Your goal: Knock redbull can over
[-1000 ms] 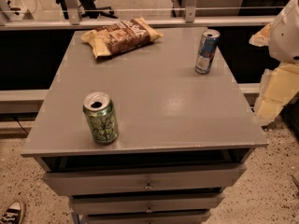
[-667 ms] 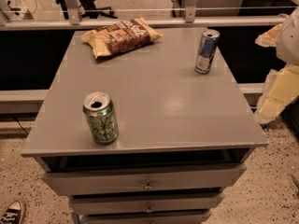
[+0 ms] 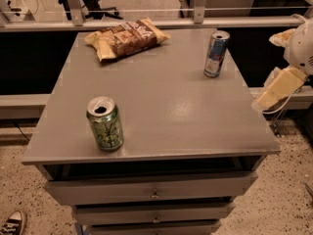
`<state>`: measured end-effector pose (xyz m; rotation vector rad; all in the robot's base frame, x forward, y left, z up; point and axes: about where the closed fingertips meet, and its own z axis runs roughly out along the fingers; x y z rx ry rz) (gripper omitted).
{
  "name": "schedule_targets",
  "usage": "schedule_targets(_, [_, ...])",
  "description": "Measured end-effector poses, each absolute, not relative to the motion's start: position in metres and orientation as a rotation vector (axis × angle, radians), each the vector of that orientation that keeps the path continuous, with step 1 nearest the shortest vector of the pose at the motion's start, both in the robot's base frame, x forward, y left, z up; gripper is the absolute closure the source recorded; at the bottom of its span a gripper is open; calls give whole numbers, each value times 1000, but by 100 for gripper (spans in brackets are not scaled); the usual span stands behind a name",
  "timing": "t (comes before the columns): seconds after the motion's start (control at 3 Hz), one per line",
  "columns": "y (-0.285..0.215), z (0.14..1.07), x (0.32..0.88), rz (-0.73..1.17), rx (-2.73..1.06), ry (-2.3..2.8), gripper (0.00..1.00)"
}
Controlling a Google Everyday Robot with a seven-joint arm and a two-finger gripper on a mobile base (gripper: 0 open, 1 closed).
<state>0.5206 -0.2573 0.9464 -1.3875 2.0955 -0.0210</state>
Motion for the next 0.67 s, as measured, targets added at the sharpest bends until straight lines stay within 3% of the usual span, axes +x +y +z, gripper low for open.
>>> schedule_targets(0.67, [-259, 918, 587, 101, -1189, 2004, 0])
